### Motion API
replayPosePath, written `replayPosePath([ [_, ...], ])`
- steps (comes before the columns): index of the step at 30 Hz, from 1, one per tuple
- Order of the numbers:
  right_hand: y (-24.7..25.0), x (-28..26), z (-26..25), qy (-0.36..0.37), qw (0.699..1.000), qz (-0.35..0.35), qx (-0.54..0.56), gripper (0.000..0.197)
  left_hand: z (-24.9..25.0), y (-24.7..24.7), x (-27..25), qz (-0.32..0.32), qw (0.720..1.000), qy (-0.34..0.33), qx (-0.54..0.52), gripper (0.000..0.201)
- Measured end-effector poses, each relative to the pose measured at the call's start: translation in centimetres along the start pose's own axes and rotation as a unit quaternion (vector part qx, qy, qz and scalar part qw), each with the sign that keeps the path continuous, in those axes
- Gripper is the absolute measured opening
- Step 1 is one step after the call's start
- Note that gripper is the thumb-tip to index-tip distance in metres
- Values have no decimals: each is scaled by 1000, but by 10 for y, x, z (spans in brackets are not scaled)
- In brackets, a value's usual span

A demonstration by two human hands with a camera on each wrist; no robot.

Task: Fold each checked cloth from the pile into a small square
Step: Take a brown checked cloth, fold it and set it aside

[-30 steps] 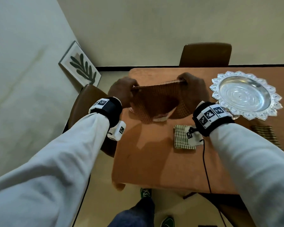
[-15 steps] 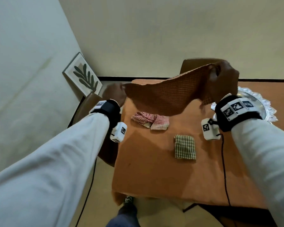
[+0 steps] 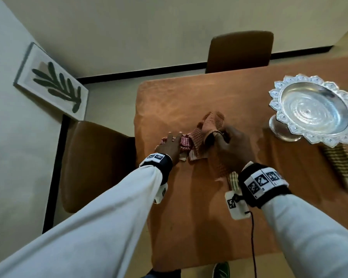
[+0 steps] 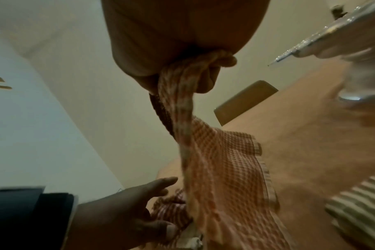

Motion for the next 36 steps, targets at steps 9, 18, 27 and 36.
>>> replayPosePath([
  [9, 1, 30, -13, -29, 999, 28, 20, 15, -28, 88, -8, 209, 970, 20, -125, 24],
  [18, 36, 62, -31, 32, 999, 39, 16, 14, 8, 76, -10, 10, 996, -30, -84, 49],
  [27, 65, 46, -29, 122, 991, -48, -4, 11, 146, 112, -76, 231, 936, -200, -173, 14],
  [36, 147, 23, 22, 143, 982, -101, 74, 13, 163, 159, -126, 383, 891, -113, -215, 16],
])
Point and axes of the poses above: each hand's wrist, its own x-axis towards the middle knuckle, its own y-axis out of the back of the hand, z = x × y, the point moved 7 cm from there along x, towards the middle knuckle, and after that the axes turned 14 degrees about -x, right-handed, at the moved point
